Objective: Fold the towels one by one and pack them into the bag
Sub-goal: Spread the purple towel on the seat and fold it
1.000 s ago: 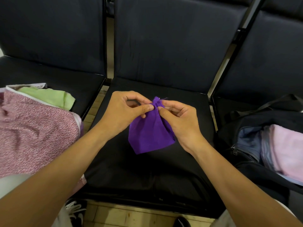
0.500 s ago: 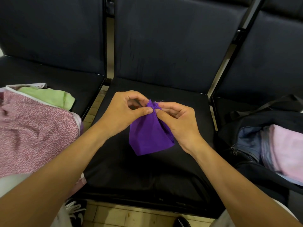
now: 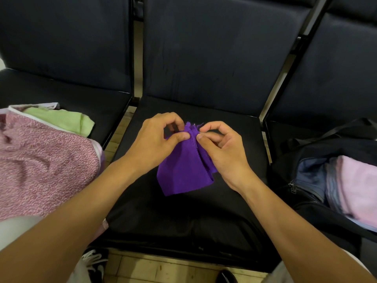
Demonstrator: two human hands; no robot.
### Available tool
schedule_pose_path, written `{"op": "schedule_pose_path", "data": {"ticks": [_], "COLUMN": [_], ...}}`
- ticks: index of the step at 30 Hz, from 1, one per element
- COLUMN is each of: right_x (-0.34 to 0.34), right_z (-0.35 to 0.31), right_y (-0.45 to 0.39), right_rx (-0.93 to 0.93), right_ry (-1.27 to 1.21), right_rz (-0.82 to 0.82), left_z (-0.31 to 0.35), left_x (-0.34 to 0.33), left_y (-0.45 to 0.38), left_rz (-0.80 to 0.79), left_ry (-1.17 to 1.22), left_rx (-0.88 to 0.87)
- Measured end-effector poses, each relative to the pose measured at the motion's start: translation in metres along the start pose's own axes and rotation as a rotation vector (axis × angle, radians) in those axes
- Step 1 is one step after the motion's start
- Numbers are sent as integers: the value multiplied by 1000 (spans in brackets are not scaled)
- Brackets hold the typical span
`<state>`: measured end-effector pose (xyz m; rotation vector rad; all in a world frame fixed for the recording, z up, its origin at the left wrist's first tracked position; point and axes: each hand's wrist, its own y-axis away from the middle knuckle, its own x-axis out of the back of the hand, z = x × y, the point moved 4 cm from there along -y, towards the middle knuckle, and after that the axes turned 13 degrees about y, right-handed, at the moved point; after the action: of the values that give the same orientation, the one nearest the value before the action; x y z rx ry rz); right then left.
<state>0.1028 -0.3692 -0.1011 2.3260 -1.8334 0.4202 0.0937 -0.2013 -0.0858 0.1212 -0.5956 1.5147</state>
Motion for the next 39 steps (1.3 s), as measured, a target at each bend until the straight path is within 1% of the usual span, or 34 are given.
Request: {"op": "schedule_pose_path", "data": {"ticks": [4, 8, 12, 14, 16, 17, 20, 23, 26, 31, 34, 39], "right_x": [-2, -5, -4, -6, -6, -5, 5, 18, 30, 33, 31, 36], "right_z": [0, -2, -8, -7, 0, 4, 15, 17, 9, 0, -5, -7], "right_y": [1, 2, 3, 4, 4, 3, -2, -7, -11, -11, -9, -7], "right_rx": [13, 50, 100, 101, 61, 35, -10, -26, 35, 137, 203, 214], "right_ry": [67, 102, 125, 167, 264, 319, 442, 463, 424, 316, 291, 305], "right_rz": [23, -25, -49, -137, -233, -255, -261, -181, -57, 135, 196, 253], "left_z": [1, 0, 0, 0, 0, 0, -4, -8, -7, -5, -1, -1], "left_x": [-1, -4, -2, 1, 5, 8, 16, 23, 23, 20, 17, 18], "left_y": [-1, 0, 0, -1, -3, -4, -5, -5, -5, -4, -3, -2], "left_rz": [-67, -96, -46, -15, 42, 75, 172, 244, 292, 377, 398, 398], "left_ry": [38, 71, 87, 109, 130, 134, 153, 129, 86, 102, 124, 186], "left_rx": [-58, -27, -33, -41, -32, -29, -10, -16, -28, -12, -33, -47]}}
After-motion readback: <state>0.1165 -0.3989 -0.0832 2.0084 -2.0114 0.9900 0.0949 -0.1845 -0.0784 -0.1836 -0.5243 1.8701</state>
